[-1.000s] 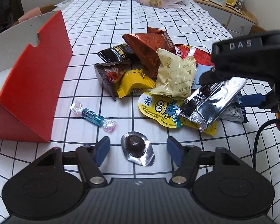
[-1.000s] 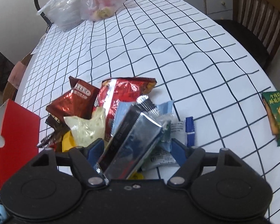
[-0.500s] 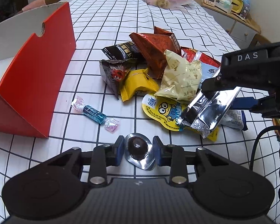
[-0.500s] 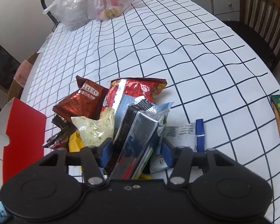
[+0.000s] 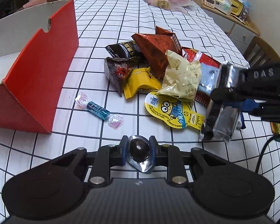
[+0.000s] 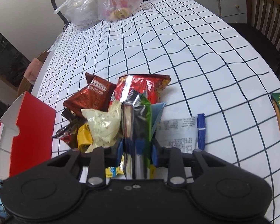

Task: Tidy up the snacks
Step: 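Lift the chocolate and silver bar and carry both toward the red box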

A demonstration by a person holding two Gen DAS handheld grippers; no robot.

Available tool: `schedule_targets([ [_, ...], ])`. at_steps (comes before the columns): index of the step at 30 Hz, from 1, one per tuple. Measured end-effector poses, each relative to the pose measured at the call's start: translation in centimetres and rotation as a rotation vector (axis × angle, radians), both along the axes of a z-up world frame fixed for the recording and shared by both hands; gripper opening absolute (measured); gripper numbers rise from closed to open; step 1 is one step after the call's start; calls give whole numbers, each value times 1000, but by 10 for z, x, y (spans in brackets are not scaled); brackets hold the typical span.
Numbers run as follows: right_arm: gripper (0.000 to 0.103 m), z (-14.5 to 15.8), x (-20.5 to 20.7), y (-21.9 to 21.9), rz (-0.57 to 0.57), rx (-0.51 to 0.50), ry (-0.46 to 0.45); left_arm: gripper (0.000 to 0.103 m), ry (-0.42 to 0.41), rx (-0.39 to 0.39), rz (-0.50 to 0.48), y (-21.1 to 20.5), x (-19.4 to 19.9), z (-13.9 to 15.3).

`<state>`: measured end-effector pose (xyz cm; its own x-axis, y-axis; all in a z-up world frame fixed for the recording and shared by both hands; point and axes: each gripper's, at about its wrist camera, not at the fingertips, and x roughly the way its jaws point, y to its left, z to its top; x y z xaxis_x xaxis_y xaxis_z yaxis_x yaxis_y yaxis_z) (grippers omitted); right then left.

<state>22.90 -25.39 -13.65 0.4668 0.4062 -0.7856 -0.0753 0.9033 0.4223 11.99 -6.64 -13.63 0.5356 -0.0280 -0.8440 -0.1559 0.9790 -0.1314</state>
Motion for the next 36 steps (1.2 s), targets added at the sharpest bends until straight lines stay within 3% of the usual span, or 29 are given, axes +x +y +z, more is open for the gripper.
schedule_targets([
  [13, 23, 9, -16, -13, 59, 4, -43, 23, -24, -18, 14, 7, -14, 12],
  [22, 32, -5, -19, -23, 72, -5, 16, 23, -23, -15, 22, 7, -19, 12],
  [30, 23, -10, -33, -35, 90, 27, 54, 23, -26, -19, 31, 8, -26, 14],
  [36, 18, 2, -39, -38, 132, 50, 21, 23, -38, -22, 37, 9, -31, 19],
])
